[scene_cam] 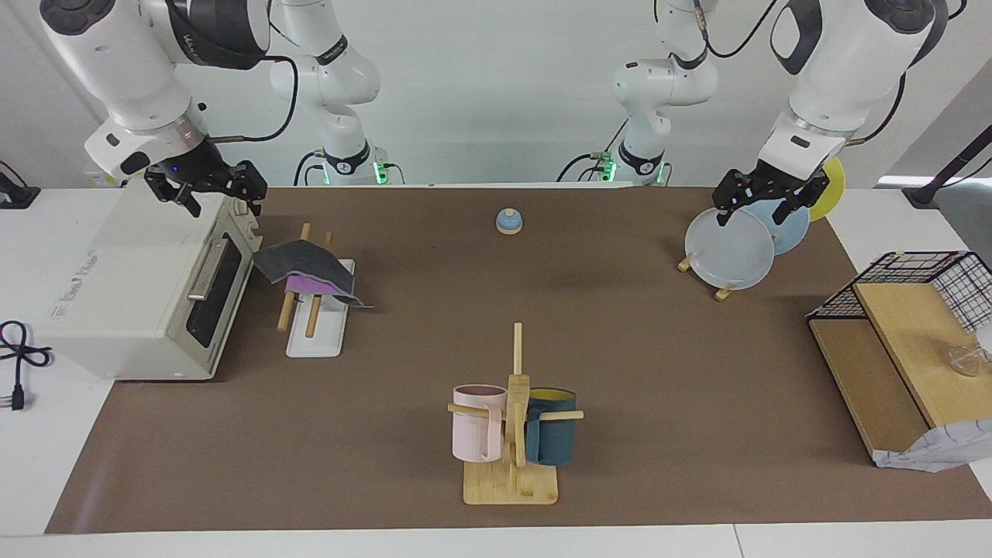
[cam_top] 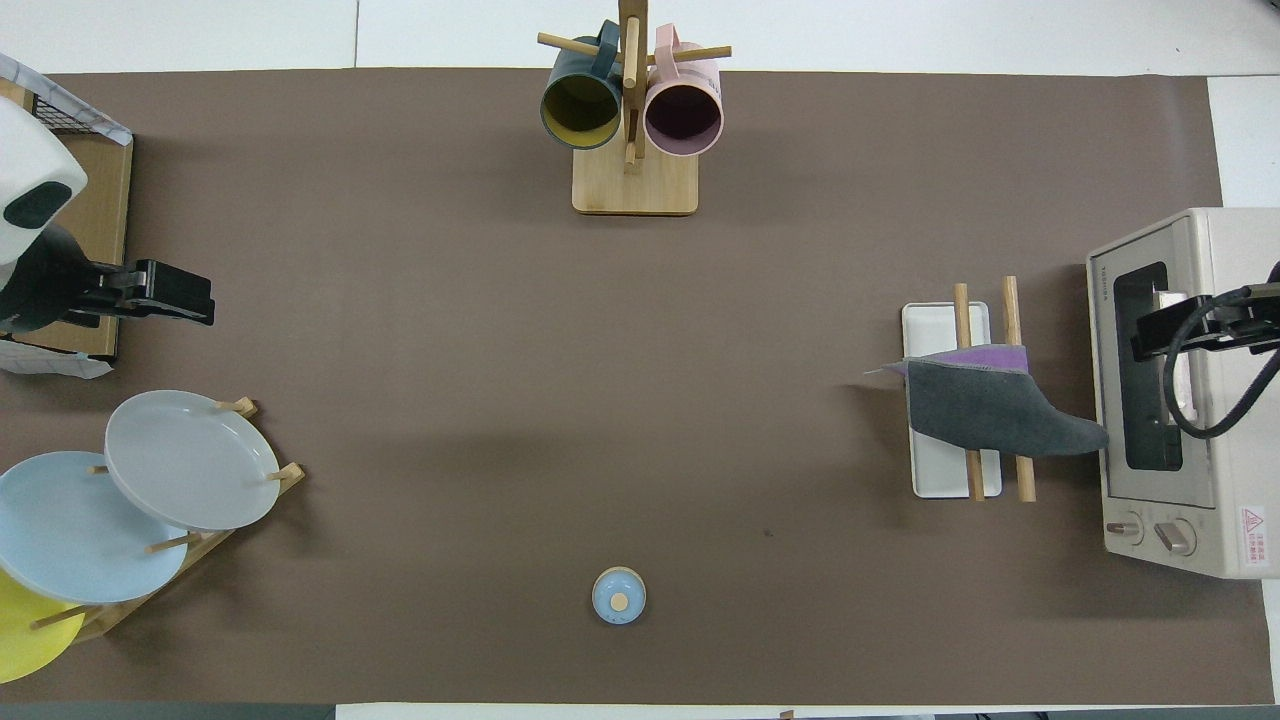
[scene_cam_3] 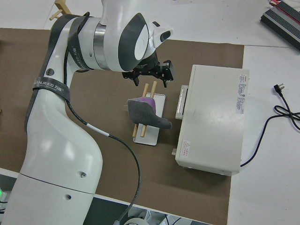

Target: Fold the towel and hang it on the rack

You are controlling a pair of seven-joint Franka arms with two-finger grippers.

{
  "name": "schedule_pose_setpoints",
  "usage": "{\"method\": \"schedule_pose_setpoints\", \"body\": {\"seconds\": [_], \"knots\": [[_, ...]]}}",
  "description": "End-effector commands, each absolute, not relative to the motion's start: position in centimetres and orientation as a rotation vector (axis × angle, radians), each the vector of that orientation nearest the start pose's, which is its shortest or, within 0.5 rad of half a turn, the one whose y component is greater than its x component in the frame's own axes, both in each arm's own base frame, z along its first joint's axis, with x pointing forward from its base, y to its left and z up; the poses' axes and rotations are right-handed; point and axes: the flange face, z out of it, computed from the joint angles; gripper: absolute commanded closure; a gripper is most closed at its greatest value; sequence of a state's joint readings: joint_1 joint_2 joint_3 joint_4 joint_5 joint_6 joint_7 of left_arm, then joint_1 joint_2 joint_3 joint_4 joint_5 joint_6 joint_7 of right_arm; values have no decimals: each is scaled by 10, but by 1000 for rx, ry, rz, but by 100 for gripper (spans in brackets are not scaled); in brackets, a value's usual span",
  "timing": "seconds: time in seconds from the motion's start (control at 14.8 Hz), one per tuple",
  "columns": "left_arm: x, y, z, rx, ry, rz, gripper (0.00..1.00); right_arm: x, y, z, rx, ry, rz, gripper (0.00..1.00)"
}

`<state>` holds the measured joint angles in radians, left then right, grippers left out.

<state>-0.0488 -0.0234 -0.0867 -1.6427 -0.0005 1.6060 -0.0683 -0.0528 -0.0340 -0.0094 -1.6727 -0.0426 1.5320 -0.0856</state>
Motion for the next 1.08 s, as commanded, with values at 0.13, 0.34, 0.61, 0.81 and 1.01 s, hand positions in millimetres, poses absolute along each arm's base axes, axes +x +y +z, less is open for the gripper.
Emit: {"method": "schedule_pose_setpoints", "body": {"seconds": [0.13,0.34,0.61,0.81,1.01], "knots": [[542,-73,611,-3147,98,11,0,540,-37,595,-3181,-5,188,0],[542,-73,611,-3147,98,11,0,541,-37,596,-3180,-2,183,0],[542,-73,611,-3147,98,11,0,542,-36,599,-3182,-2,166,0],[542,-73,611,-3147,98,11,0,543,-36,600,-3183,-5,153,0],[542,-73,611,-3147,98,11,0,542,-36,599,-3184,-5,156,0]]}}
